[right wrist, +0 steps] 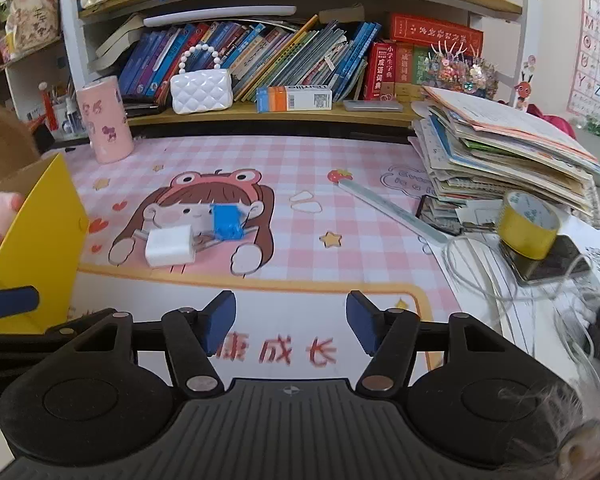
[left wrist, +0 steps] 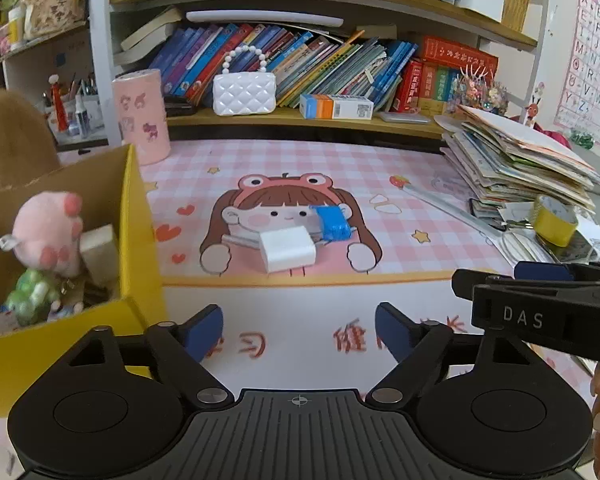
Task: Organize objects
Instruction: 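Move both tools toward the white charger and blue block on the mat, then grasp the white charger with left tool while right tool grasps the blue block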
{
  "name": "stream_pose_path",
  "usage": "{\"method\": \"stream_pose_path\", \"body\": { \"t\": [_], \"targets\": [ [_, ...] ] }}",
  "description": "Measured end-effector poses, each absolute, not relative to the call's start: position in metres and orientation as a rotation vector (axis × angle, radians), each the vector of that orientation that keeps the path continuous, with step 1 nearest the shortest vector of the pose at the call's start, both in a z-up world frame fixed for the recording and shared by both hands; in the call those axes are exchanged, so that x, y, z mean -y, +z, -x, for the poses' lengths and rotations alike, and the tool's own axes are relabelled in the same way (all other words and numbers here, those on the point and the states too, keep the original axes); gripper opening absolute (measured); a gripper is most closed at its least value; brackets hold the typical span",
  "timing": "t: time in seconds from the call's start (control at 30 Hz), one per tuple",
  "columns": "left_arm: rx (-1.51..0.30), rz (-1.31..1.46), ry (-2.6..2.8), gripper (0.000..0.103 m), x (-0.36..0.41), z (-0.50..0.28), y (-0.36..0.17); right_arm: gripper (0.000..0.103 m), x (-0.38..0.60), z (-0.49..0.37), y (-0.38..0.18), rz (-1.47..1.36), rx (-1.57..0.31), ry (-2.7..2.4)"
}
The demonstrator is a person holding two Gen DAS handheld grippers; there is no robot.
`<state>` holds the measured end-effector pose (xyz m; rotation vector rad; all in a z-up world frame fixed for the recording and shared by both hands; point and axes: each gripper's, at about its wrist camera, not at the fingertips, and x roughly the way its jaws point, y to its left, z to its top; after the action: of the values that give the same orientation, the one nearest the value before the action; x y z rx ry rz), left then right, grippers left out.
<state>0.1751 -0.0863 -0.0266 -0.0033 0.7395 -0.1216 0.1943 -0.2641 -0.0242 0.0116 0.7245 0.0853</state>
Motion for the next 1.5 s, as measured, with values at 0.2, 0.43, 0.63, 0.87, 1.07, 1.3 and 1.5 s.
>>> {"method": "stream_pose_path", "body": {
  "t": [0.2,0.43,0.63,0.87,1.07,1.3,1.5],
  "targets": [
    [-0.760,-0.012,-0.071,0.061,0.096,-0.201,-0.034,0.055,0.272,-0.223,-0.027,-0.044,-0.728,0.131],
    [-0.804,0.019,-0.006,0.059,0.102,-0.239,-0.050,0.055,0.273,-0.257,-0.033,-0.056,-0.726,0.157],
    [-0.835,0.049,0.018,0.068,0.105,-0.274,-0.068,0.055,0.277,-0.279,-0.039,-0.053,-0.734,0.166],
    [-0.886,0.061,0.050,0.076,0.108,-0.311,-0.090,0.055,0.279,-0.294,-0.042,-0.054,-0.743,0.182],
    [-0.886,0.056,0.066,0.050,0.106,-0.320,-0.099,0.055,0.278,-0.308,-0.045,-0.063,-0.747,0.203],
    [-0.878,0.082,0.092,0.050,0.087,-0.299,-0.079,0.056,0.259,-0.337,-0.059,-0.079,-0.782,0.308],
    [-0.889,0.030,0.129,0.050,0.081,-0.282,-0.072,0.055,0.227,-0.372,-0.080,-0.056,-0.838,0.380]
  ]
}}
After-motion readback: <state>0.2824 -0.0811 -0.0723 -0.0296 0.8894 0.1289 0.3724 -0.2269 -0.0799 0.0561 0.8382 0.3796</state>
